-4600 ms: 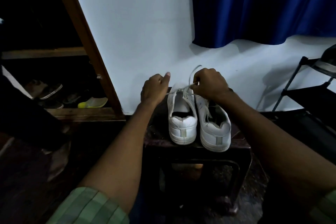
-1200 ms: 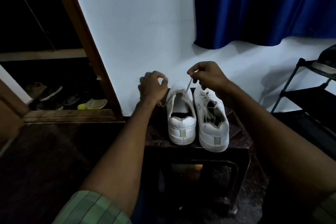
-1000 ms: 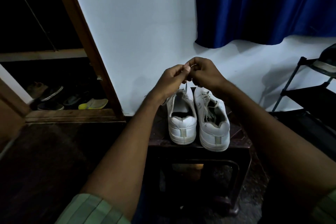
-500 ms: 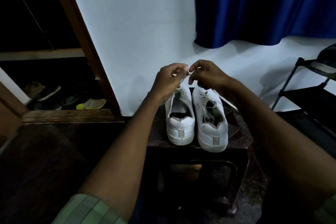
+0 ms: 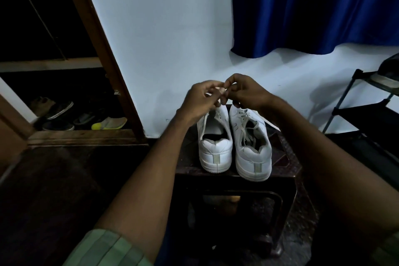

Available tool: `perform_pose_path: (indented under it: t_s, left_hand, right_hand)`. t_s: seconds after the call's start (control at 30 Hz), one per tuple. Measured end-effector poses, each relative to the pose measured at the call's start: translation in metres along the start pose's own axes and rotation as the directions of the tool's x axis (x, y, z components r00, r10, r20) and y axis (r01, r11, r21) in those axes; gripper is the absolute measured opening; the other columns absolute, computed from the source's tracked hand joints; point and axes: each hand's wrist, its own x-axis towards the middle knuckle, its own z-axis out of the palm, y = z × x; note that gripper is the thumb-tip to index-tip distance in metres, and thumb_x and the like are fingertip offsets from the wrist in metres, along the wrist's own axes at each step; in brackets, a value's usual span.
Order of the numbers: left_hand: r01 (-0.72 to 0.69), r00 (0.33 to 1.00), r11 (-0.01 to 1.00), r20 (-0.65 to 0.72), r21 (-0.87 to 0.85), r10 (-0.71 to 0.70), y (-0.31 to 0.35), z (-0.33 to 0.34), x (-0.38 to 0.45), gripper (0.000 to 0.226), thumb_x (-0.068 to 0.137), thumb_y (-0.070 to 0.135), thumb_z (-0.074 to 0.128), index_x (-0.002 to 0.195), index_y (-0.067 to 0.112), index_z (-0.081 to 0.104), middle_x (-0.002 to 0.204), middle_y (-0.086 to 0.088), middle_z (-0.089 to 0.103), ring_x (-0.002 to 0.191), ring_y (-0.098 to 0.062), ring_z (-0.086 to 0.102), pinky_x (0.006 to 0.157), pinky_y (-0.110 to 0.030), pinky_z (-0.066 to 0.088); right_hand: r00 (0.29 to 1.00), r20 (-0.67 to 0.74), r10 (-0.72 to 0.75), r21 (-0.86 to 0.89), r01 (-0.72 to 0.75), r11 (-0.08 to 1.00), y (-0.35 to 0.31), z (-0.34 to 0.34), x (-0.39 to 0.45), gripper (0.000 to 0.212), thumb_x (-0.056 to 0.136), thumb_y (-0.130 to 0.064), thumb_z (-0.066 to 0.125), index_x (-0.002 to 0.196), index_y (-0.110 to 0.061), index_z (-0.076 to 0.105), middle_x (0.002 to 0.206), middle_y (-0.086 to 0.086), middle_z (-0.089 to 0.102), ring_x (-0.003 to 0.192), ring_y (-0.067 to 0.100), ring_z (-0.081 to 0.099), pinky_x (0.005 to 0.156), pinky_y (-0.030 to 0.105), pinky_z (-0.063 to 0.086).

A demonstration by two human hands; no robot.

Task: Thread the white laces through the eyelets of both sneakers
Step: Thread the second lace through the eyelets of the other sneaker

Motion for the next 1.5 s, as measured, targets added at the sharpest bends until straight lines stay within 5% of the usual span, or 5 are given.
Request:
perform_pose_path:
  t_s: [0.27,0.53,0.8,1.2,1.5]
  left_hand:
    - [0.31,0.82,0.917,-0.559,0.251,-0.124,-0.016,-0.017,0.006,0.018,0.094,0.029,0.071,0.09,0.015,0.083,0.091,-0.003,0.079,0.092,-0.022,0.072,0.074,-0.025,0.046]
    - [-0.012,1.0,0.999,-0.025,0.038,0.013,-0.001,0.004,0.002,0.01,0.096,0.021,0.074,0.103,0.021,0.081,0.085,0.0,0.079,0.072,-0.017,0.074,0.073,-0.035,0.064]
    - [0.241,0.818,0.951,-0.567,0.193,-0.092,-0.028,-0.015,0.007,0.009,0.092,0.026,0.073,0.09,0.021,0.08,0.09,0.002,0.077,0.092,-0.018,0.071,0.088,-0.031,0.054]
    - [0.084,0.995,0.995,0.056,0.047,-0.086,0.01,0.002,-0.007,0.026,0.096,0.047,0.07,0.098,0.023,0.08,0.086,0.005,0.08,0.058,-0.005,0.061,0.064,-0.027,0.051]
    - [0.079,0.993,0.993,0.077,0.09,-0.086,0.005,-0.007,-0.007,0.032,0.107,0.032,0.057,0.099,0.016,0.083,0.07,0.0,0.072,0.055,-0.001,0.059,0.055,-0.01,0.041]
  right_hand:
    - [0.993,-0.037,0.115,-0.022,-0.116,0.993,-0.003,-0.007,0.0,0.022,0.086,-0.001,0.057,0.105,-0.011,0.059,0.081,0.016,0.075,0.045,0.012,0.04,0.047,0.024,0.026]
    - [0.998,-0.02,0.061,-0.042,-0.062,0.997,0.001,0.003,-0.001,0.015,0.097,-0.01,0.062,0.103,-0.012,0.049,0.08,0.013,0.076,0.048,0.013,0.045,0.044,0.023,0.03]
    - [0.992,-0.046,0.118,0.024,-0.117,0.993,0.006,-0.011,0.004,0.014,0.092,0.003,0.055,0.099,-0.007,0.06,0.082,0.018,0.076,0.049,0.016,0.042,0.047,0.024,0.028]
    - [0.971,-0.079,0.224,0.937,-0.005,0.35,-0.003,0.019,0.021,0.047,0.1,0.015,0.027,0.122,-0.005,0.063,0.097,0.007,0.066,0.065,0.007,0.054,0.057,0.016,0.042]
    - [0.929,-0.232,0.287,0.792,0.009,0.61,0.002,0.02,0.022,0.046,0.096,0.019,0.029,0.11,-0.002,0.067,0.09,0.01,0.067,0.066,0.011,0.059,0.06,0.018,0.049]
